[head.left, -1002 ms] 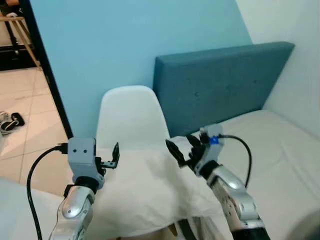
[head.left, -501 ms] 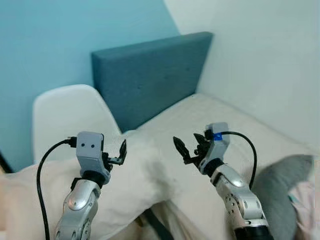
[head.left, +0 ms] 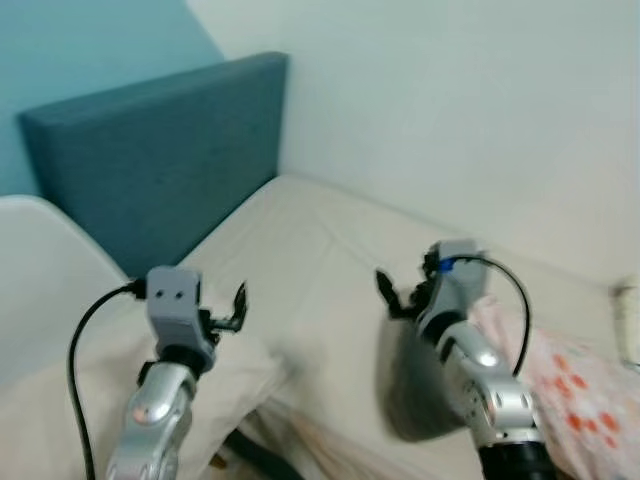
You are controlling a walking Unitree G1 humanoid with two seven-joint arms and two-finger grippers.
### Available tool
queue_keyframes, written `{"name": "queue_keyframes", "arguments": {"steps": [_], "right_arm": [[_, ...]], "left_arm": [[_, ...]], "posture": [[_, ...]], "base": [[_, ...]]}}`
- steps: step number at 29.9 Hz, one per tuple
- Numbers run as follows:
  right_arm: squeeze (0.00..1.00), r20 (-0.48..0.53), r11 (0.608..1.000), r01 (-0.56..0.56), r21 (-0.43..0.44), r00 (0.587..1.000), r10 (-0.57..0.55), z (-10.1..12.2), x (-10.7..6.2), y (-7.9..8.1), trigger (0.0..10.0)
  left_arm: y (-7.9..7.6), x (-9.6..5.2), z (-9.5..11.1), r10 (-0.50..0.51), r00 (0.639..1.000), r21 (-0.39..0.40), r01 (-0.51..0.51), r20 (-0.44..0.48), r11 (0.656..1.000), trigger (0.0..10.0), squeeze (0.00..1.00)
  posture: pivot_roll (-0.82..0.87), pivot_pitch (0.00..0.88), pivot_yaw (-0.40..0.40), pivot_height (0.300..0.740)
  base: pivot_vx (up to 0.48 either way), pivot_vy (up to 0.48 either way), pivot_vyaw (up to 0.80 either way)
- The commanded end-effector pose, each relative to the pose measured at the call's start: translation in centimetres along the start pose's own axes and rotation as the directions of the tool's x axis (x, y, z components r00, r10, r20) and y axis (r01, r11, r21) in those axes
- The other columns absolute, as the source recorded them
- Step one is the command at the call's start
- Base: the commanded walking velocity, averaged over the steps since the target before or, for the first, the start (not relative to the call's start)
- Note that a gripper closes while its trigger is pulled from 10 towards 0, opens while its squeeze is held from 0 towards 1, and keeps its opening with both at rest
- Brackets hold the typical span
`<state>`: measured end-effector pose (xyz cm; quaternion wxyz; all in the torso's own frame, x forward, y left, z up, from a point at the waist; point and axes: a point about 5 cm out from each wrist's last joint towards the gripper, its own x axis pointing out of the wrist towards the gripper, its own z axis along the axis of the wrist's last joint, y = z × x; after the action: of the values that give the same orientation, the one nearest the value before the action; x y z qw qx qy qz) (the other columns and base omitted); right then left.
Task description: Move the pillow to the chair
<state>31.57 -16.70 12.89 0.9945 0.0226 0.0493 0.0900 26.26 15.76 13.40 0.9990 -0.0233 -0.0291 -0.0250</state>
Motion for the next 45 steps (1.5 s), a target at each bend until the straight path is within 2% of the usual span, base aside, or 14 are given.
{"name": "queue_keyframes", "arguments": {"steps": [1,18,20,25,26,29,34,42,45], "right_arm": [[0.0,-0.025,1.0,0.029,-0.009,0.999,-0.029,-0.5,-0.1,-0.4,10.0],[0.0,-0.034,0.999,0.045,0.015,0.998,-0.045,-0.8,-0.2,-0.8,10.0],[0.0,-0.031,0.999,0.036,0.017,0.999,-0.036,-0.8,-0.1,-0.7,10.0],[0.0,-0.021,0.999,0.024,0.023,1.0,-0.023,-0.7,-0.1,-0.6,10.0],[0.0,0.001,1.0,-0.004,0.012,1.0,0.004,-0.4,-0.1,-0.2,10.0],[0.0,0.007,1.0,-0.016,0.005,1.0,0.016,-0.3,-0.1,-0.1,10.0],[0.0,0.008,1.0,-0.023,0.008,1.0,0.023,-0.3,0.0,0.0,10.0],[0.0,0.005,0.999,-0.039,0.011,0.999,0.039,-0.2,0.1,0.2,10.0],[0.0,-0.029,0.997,-0.074,0.006,0.997,0.075,-0.3,0.3,0.4,10.0]], "left_arm": [[-0.5,0.1,-0.1,-0.017,1.0,-0.009,0.017,-0.005,1.0,10.0,0.0],[-0.4,0.1,-0.5,0.007,1.0,-0.009,-0.007,-0.026,1.0,10.0,0.0],[-0.3,0.2,-0.6,0.024,0.999,0.037,-0.023,-0.048,0.999,10.0,0.0],[-0.3,0.3,-0.7,0.035,0.998,0.06,-0.031,-0.053,0.998,10.0,0.0],[-0.3,0.4,-0.7,0.044,0.997,0.095,-0.038,-0.062,0.995,10.0,0.0],[-0.4,0.4,-0.7,0.043,0.997,0.12,-0.034,-0.067,0.992,10.0,0.0],[-0.5,0.5,-0.7,0.036,0.997,0.123,-0.027,-0.068,0.992,10.0,0.0],[-0.3,0.5,-0.6,0.061,0.995,0.114,-0.052,-0.075,0.992,10.0,0.0],[-0.2,0.6,-0.6,0.068,0.995,0.116,-0.059,-0.074,0.991,10.0,0.0]], "posture": [[-0.05,0.0,-0.12,0.74],[-0.06,0.0,-0.113,0.74],[-0.06,0.0,-0.113,0.74],[-0.06,0.0,-0.113,0.74],[-0.07,0.0,-0.111,0.74],[-0.07,0.0,-0.111,0.74],[-0.07,0.0,-0.111,0.74],[-0.07,0.0,-0.111,0.74],[-0.07,0.0,-0.111,0.74]], "base": [[0.0,0.0,-0.79],[0.0,0.0,-0.79],[0.0,0.0,-0.79],[0.0,0.0,-0.79],[0.0,-0.48,0.0],[0.0,-0.48,0.0],[0.0,-0.48,0.0],[0.0,0.0,0.0],[0.0,0.0,0.0]]}}
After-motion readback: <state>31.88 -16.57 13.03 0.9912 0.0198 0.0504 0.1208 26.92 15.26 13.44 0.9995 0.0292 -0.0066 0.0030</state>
